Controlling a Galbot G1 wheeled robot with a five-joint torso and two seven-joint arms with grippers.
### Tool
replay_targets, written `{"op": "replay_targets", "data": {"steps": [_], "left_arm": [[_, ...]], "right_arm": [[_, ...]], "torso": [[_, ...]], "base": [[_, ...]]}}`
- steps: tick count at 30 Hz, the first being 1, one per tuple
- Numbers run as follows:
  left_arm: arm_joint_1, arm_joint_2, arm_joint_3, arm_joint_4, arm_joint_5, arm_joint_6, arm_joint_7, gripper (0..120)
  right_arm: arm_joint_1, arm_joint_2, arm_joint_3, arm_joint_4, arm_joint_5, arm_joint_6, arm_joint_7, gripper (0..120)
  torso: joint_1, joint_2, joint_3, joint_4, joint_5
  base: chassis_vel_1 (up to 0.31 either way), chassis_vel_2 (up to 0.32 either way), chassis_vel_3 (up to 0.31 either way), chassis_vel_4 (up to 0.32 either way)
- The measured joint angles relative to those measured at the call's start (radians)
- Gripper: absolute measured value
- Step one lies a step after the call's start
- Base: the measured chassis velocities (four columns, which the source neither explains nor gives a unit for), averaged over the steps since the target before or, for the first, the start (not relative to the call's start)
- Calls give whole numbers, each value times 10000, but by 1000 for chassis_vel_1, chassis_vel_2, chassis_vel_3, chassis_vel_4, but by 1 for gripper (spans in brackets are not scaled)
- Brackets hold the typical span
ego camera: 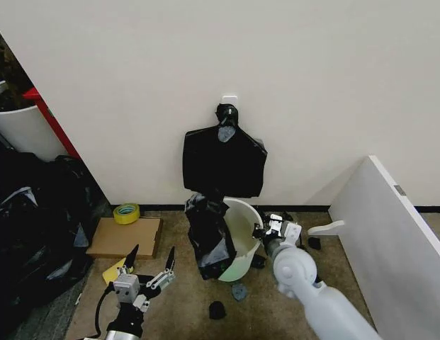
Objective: Place the garbage bag over the trash bin.
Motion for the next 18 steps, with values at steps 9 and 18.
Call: {"op": "replay_targets", "data": {"steps": [9, 18], "left_arm": [[-91, -510, 33, 34, 82, 39, -57, 99], [-104, -516, 110, 59, 137, 42, -51, 99]], "right_arm": [[-363, 596, -188, -516, -976, 473, -584, 2], [-781, 608, -241, -616, -1605, 696, -1091, 2]], "torso": [[0, 0, 0, 1, 0], [0, 1, 0, -1, 0]], "base": [[0, 0, 0, 0], [0, 0, 0, 0]]}}
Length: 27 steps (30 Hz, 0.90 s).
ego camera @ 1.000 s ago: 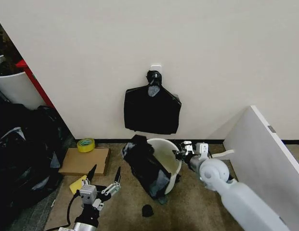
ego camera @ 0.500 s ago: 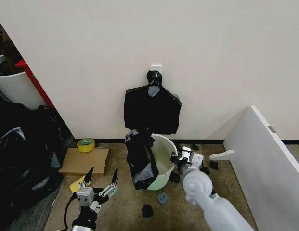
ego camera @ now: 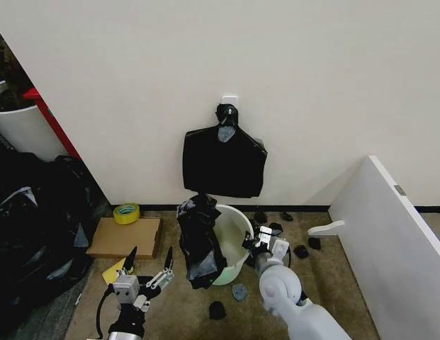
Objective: Place the garbage bag over the trash bin.
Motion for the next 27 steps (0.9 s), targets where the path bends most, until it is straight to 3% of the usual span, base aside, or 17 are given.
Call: {"op": "replay_targets", "data": {"steps": [4, 9, 12, 19, 20, 25, 27], "left_arm": [[-37, -7, 28, 0, 17, 14, 0, 99], [-65, 3, 84, 3, 33, 42, 2, 99], [-62, 28, 63, -1, 8, 41, 1, 99], [-85, 86, 44, 20, -104, 150, -59, 99], [-85, 86, 44, 20, -104, 150, -59, 99], [-172, 141, 44, 95, -179, 328, -131, 99], [-187, 139, 46, 98, -185, 406, -169, 99]], "right_arm": [[-123, -10, 41, 15, -107, 1, -66, 10], [-365, -215, 128, 309, -278, -35, -91, 32], [-534, -400, 200, 677, -456, -120, -94, 39], [-1393, -1601, 1092, 2639, -1151, -333, -772, 68], [-1393, -1601, 1092, 2639, -1151, -333, -772, 68], [-1384, -2663, 1275, 3907, -393, -380, -2491, 90], [-1157, -2829, 1137, 4180, -48, -634, -2634, 93]], "torso": [[0, 0, 0, 0, 0], [0, 0, 1, 2, 1], [0, 0, 1, 2, 3], [0, 0, 1, -2, 6], [0, 0, 1, -2, 6], [0, 0, 1, -2, 2], [0, 0, 0, -1, -2]], "base": [[0, 0, 0, 0], [0, 0, 0, 0], [0, 0, 0, 0], [0, 0, 0, 0], [0, 0, 0, 0], [0, 0, 0, 0], [0, 0, 0, 0]]}}
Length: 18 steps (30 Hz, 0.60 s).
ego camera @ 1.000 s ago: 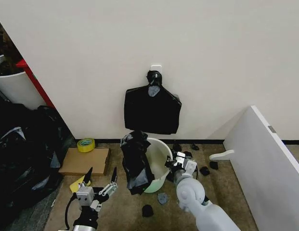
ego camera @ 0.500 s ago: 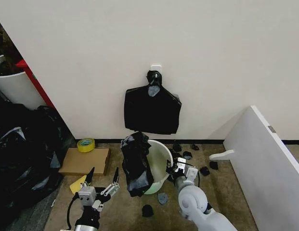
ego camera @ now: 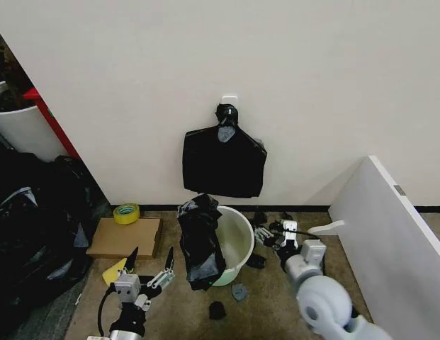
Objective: Place the garbage bag over the trash bin.
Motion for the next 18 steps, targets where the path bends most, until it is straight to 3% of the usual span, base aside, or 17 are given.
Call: {"op": "replay_targets", "data": {"steps": [4, 7, 11, 16, 18], "left_arm": [[-51, -17, 3, 29, -1, 150, -69, 99], [-60, -26, 4, 29, 5, 185, -76, 99], [-90, -74, 2, 78, 15, 226, -92, 99], [-100, -115, 8, 130, 37, 227, -101, 99], [-135, -123, 35, 151, 65, 226, -107, 99]], "right_arm": [[1239, -296, -755, 410, 1375, -1312, -349, 100], [1890, -255, -1366, 278, 1522, -1745, -238, 100], [3136, 426, -2652, -455, 1613, -2596, 714, 100], [3545, 1084, -3221, -1151, 1254, -2920, 1275, 98], [3540, 1200, -3322, -1470, 546, -2755, 1286, 92]], "torso": [[0, 0, 0, 3, 2], [0, 0, 0, 3, 1], [1, 0, 1, 4, 0], [2, -1, 1, 4, 2], [1, -1, 1, 3, 2]], "base": [[0, 0, 0, 0], [0, 0, 0, 0], [0, 0, 0, 0], [0, 0, 0, 0], [0, 0, 0, 0]]}}
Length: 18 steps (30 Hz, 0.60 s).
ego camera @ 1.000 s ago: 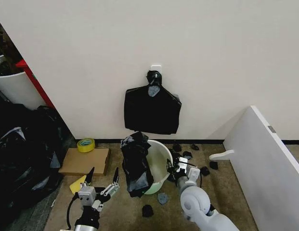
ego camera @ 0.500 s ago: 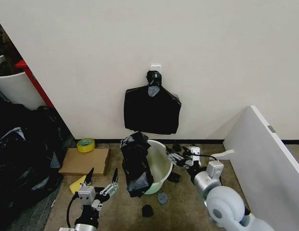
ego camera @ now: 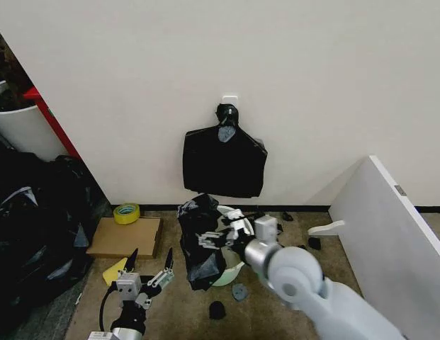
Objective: Place the garbage bag over the trash bin.
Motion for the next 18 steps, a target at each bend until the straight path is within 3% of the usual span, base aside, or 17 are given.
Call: {"op": "replay_targets", "data": {"steps": [3, 12, 18], "left_arm": [[-38, -5, 59, 13, 87, -8, -8, 99], [-167, 42, 157, 63, 279, 8, -53, 98], [-421, 162, 178, 72, 139, 478, -231, 98]], "right_arm": [[-90, -19, 14, -208, -678, 280, -87, 79], [-16, -120, -208, -357, -870, 333, -48, 51], [20, -50, -195, -409, -863, 355, 67, 25]], "torso": [[0, 0, 0, -4, 0], [0, 0, 0, 0, 1], [0, 0, 0, 0, 1]], "base": [[0, 0, 0, 0], [0, 0, 0, 0], [0, 0, 0, 0]]}}
